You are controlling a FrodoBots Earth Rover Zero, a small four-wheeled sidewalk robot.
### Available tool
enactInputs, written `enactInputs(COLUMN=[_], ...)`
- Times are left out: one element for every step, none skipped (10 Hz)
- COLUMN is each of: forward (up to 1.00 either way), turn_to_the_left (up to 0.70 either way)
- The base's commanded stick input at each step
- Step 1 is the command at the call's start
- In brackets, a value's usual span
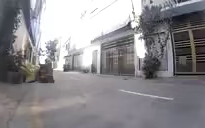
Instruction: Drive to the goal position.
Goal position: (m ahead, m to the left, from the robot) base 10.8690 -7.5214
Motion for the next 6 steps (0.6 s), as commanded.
enactInputs(forward=[0.7,0.7,0.7,0.7,0.7,0.7], turn_to_the_left=[0.27,0.27,0.27,0.27,0.27,0.27])
